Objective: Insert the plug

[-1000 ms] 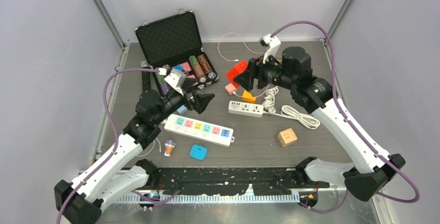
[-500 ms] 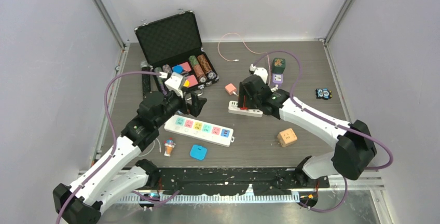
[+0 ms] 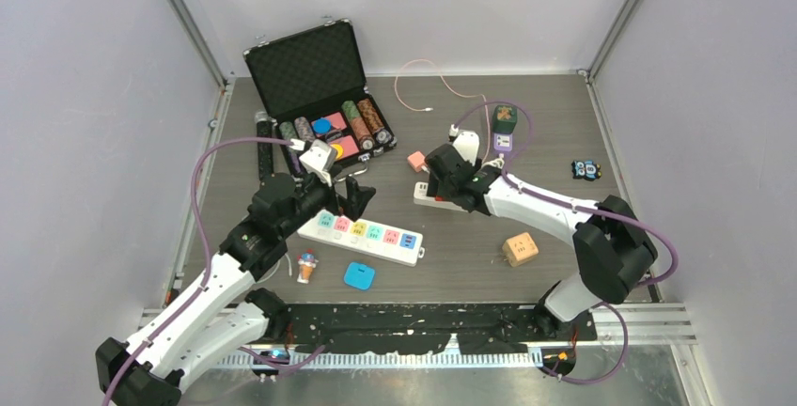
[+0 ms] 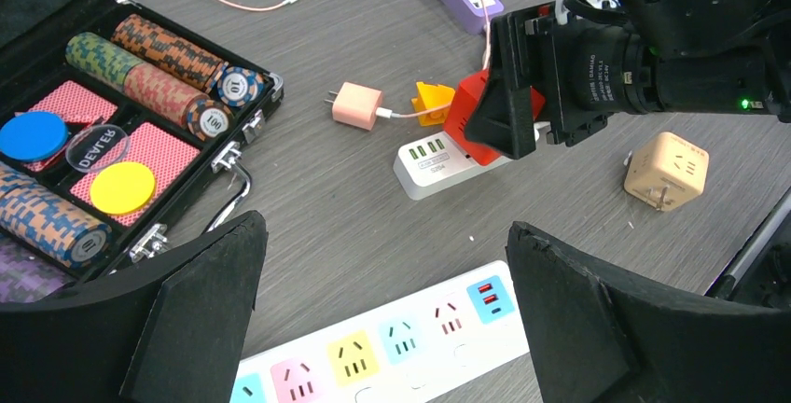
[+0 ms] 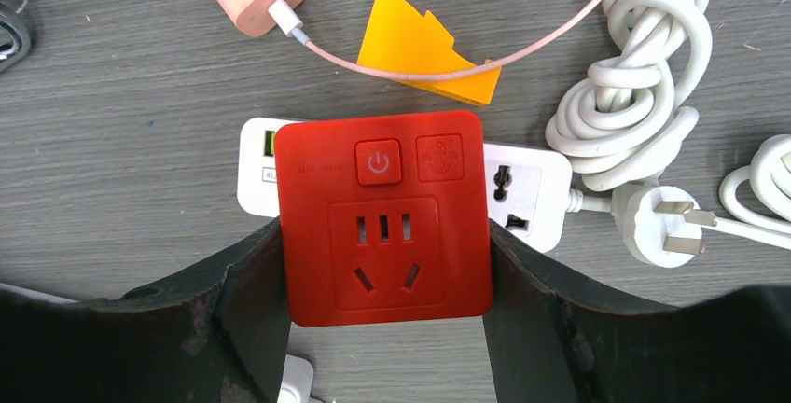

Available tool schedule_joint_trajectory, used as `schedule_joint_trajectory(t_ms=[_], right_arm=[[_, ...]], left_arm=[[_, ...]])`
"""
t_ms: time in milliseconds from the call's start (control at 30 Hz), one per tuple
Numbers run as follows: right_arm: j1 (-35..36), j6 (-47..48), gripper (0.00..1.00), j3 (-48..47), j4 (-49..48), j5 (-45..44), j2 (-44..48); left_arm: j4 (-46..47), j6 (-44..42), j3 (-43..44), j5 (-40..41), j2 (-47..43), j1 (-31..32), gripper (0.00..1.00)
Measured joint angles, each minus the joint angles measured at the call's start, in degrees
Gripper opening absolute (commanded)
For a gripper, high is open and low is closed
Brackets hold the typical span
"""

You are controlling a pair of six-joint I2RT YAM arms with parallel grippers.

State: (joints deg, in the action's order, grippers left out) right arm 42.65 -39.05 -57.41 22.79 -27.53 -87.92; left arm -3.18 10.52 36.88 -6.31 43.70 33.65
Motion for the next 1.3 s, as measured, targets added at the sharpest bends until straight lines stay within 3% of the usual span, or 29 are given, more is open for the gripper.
schedule_joint_trajectory(t_ms=[467, 800, 1033, 1300], right_arm=[[0.00, -4.17, 0.05, -2.64, 2.82, -2.25, -2.78], [1.79, -12.98, 0.05, -6.84, 9.14, -6.54, -6.03], [4.28, -19.39, 0.05, -6.12, 12.52, -8.83, -7.48], [4.52, -20.28, 0.05, -5.70, 12.24, -9.94, -7.58]], left_arm=[[0.15, -0.09, -0.07, 0.02, 0.04, 0.00, 1.00], [0.04, -0.42, -0.17, 0.55, 0.04, 0.00, 1.00], [0.00, -0.52, -0.17, 1.03, 0.76, 0.00, 1.00], [0.11, -0.52, -0.22, 1.18, 1.18, 0.00, 1.00]])
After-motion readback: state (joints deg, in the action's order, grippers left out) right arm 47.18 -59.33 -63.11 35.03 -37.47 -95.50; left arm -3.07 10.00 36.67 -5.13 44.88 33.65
